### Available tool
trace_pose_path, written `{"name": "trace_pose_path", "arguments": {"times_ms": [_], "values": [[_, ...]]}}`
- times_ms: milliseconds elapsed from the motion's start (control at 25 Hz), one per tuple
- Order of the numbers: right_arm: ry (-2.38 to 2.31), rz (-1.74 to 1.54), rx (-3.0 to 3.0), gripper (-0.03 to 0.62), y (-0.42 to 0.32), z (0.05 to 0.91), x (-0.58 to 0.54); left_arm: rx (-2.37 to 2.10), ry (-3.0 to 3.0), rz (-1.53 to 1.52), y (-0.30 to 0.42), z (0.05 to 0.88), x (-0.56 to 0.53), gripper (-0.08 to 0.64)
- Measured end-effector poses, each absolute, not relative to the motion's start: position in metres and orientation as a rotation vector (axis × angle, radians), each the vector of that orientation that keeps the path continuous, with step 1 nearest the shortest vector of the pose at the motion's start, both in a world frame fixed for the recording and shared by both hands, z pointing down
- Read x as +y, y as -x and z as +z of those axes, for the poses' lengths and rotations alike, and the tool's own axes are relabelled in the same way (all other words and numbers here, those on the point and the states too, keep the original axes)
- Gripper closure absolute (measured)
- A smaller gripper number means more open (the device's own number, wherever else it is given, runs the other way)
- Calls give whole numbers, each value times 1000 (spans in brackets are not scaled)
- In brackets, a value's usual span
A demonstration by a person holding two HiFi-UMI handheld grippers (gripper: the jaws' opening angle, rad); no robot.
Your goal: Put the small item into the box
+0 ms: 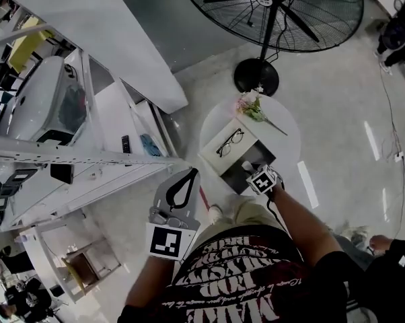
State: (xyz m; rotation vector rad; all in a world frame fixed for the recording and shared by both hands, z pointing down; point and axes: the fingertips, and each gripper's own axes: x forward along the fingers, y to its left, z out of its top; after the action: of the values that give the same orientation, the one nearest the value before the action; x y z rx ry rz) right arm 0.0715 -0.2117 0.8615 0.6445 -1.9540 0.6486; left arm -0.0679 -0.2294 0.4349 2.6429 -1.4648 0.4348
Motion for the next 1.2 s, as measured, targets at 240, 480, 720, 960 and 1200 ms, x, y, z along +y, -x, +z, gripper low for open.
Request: {"name": "trace_pose_path", "arguments": {"times_ms": [240,480,720,960,1200], "values": [[-639,597,-1920,367,-76,873,-199,-1454,-2655,438,72,433,-231,560],[-733,607,-1969,353,-79,852,-200,-1415,-2695,411,71,427,-229,560],[-914,610,-2103,465,-83,789,-196,-1410,-2732,372,73,418,-224,560],[-1092,513,-2248,563,-84,719,-193,-1345,-2731,333,77,416,-212,560],[-1217,462,-2342,565,-82,655,-188,-1279,-2774,268,76,408,-196,560]]}}
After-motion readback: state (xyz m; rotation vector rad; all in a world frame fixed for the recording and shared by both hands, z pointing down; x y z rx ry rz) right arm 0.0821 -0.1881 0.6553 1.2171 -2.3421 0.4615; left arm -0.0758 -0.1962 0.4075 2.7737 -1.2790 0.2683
